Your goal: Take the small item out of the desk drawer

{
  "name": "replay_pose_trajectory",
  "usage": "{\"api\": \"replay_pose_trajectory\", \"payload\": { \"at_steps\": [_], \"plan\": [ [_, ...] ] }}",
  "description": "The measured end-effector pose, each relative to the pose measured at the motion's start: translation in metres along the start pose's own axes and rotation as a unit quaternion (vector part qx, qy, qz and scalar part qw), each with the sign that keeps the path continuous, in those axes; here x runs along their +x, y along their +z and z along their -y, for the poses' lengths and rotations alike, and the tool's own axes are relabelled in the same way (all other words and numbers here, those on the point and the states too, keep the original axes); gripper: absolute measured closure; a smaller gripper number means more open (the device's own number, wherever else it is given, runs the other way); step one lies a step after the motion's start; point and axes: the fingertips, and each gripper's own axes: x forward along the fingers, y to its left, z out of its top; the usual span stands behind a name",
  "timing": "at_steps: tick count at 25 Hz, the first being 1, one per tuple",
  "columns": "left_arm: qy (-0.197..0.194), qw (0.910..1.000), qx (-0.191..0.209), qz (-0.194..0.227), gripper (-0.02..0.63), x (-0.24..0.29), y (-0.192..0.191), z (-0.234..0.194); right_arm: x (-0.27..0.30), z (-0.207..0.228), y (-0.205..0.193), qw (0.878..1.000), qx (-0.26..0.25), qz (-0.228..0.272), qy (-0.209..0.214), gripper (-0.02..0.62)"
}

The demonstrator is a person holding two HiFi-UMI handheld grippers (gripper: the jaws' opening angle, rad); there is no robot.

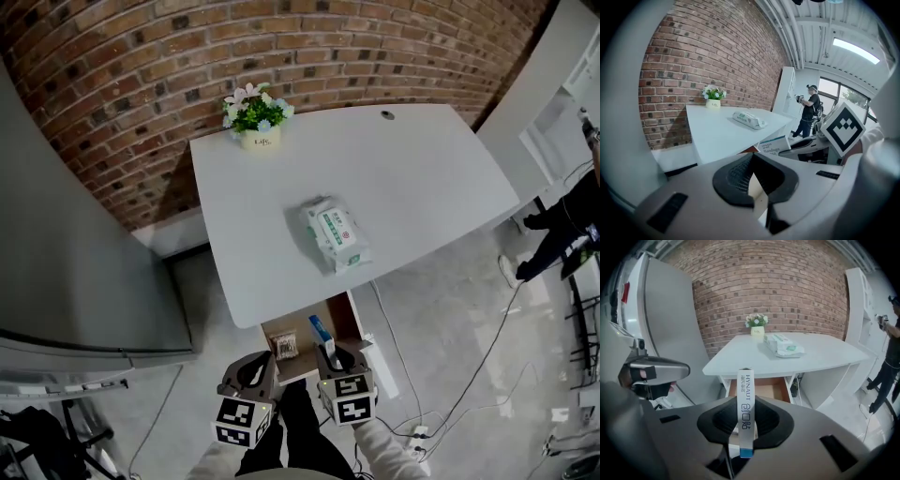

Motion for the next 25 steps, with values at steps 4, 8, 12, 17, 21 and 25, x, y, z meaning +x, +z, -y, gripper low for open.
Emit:
{"api": "replay_pose_trajectory", "payload": {
  "at_steps": [4, 8, 12, 17, 21, 25],
  "plan": [
    [-0.004, 1.0, 0.007, 0.004, 0.589, -0.007, 0.002, 0.003, -0.023, -0.006, 0.01, 1.0, 0.005, 0.024, -0.003, 0.497],
    [-0.009, 0.9998, 0.014, 0.008, 0.589, -0.012, 0.005, 0.005, -0.044, -0.011, 0.016, 0.999, 0.004, 0.041, -0.007, 0.497],
    [-0.013, 0.9996, 0.022, 0.014, 0.589, -0.018, 0.01, 0.004, -0.062, -0.014, 0.019, 0.998, 0.007, 0.058, -0.011, 0.497],
    [-0.019, 0.9991, 0.032, 0.023, 0.589, -0.025, 0.016, 0.007, -0.083, -0.019, 0.023, 0.996, 0.011, 0.087, -0.018, 0.497],
    [-0.024, 0.9987, 0.035, 0.028, 0.589, -0.031, 0.017, 0.01, -0.097, -0.024, 0.026, 0.993, 0.019, 0.115, -0.021, 0.497],
    [-0.03, 0.9984, 0.037, 0.03, 0.589, -0.039, 0.017, 0.014, -0.111, -0.029, 0.026, 0.991, 0.026, 0.131, -0.031, 0.497]
  ]
}}
